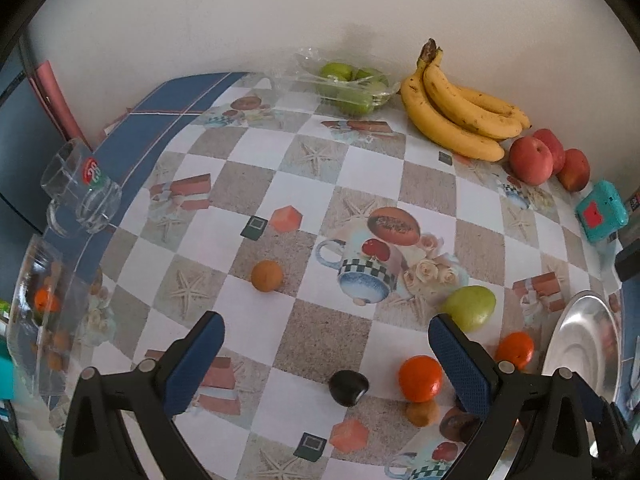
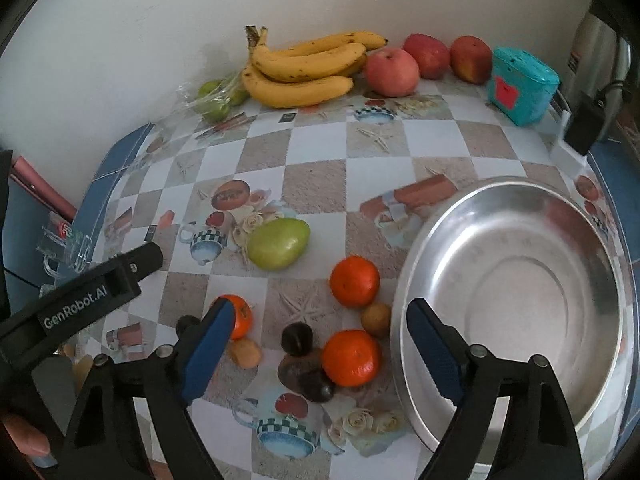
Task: Organize fruits
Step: 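Move the right tool toward the dark plum beside the large orange, then close the right gripper on the dark plum while the left gripper grasps another dark plum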
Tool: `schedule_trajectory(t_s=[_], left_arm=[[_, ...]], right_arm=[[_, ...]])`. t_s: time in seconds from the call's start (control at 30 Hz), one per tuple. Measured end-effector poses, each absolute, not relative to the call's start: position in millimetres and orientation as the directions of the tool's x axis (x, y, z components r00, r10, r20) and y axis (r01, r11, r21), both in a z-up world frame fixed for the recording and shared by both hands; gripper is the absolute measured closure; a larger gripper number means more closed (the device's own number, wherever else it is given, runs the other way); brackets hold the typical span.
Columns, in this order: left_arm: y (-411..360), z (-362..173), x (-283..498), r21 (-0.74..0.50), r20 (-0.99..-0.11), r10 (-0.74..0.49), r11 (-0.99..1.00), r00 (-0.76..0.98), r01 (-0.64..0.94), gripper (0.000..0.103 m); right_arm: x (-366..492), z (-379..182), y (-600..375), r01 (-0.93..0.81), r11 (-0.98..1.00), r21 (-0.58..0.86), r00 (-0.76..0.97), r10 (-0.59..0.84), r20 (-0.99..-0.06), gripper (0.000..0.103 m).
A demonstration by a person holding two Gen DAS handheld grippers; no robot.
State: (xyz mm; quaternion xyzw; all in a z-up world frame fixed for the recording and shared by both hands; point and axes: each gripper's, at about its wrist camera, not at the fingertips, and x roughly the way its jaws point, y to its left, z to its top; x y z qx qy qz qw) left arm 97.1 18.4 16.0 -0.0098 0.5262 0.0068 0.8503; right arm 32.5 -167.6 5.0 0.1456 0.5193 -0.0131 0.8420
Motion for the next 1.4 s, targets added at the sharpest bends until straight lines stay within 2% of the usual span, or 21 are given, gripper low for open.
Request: schedule_trajectory(t_s=[0.03, 0.07, 0.17, 0.23, 0.33, 0.5, 0.7, 0.93, 1.2, 1.4], left_arm=[[18, 15, 96, -0.004, -0.895, 0.004, 1.000, 0.446, -0.017, 0.000], [18, 14, 95, 0.001, -0.896, 0.006, 1.000, 0.444, -0.011, 0.000], [14, 9, 93, 0.024, -0.903, 0.014, 1.000, 0.430, 0.017, 0.000], [11, 3, 92, 0.058, -0.912, 0.036, 0.997, 0.409, 0.042, 0.000], [9, -4, 90, 0.102, -0.918, 0.071, 0.993, 0.389, 0.060, 0.000], [13, -6, 86, 0.061, -0.931, 0.033, 0.996, 0.364, 0.064, 0.000], [11, -14, 86, 0.063, -0.939, 0.032, 0.995, 0.343, 0.079, 0.000], [8, -25, 89, 0.037, -0.953, 0.006, 0.994, 0.301, 0.098, 0.016], [4, -42, 91, 0.026, -0.967, -0.003, 0.994, 0.256, 0.110, 0.025], [5, -50, 93, 0.002, -0.971, -0.022, 0.995, 0.236, 0.099, 0.039]], right_arm=[[32, 5, -167, 0.161, 0.955, 0.248, 0.461, 0.150, -0.875, 0.027], [32, 4, -168, 0.159, 0.954, 0.254, 0.455, 0.157, -0.877, 0.030], [28, -1, -169, 0.177, 0.950, 0.259, 0.434, 0.160, -0.887, 0.033], [25, -7, -171, 0.189, 0.939, 0.286, 0.411, 0.189, -0.892, 0.039], [17, -14, -173, 0.217, 0.921, 0.323, 0.381, 0.225, -0.897, 0.041], [7, -16, -167, 0.221, 0.919, 0.327, 0.349, 0.238, -0.906, 0.042], [4, -24, -158, 0.219, 0.923, 0.315, 0.310, 0.240, -0.920, 0.050], [4, -39, -155, 0.233, 0.924, 0.302, 0.263, 0.239, -0.935, 0.051], [9, -50, -152, 0.238, 0.937, 0.255, 0.239, 0.198, -0.951, 0.052], [13, -51, -150, 0.234, 0.945, 0.229, 0.241, 0.172, -0.955, 0.054]])
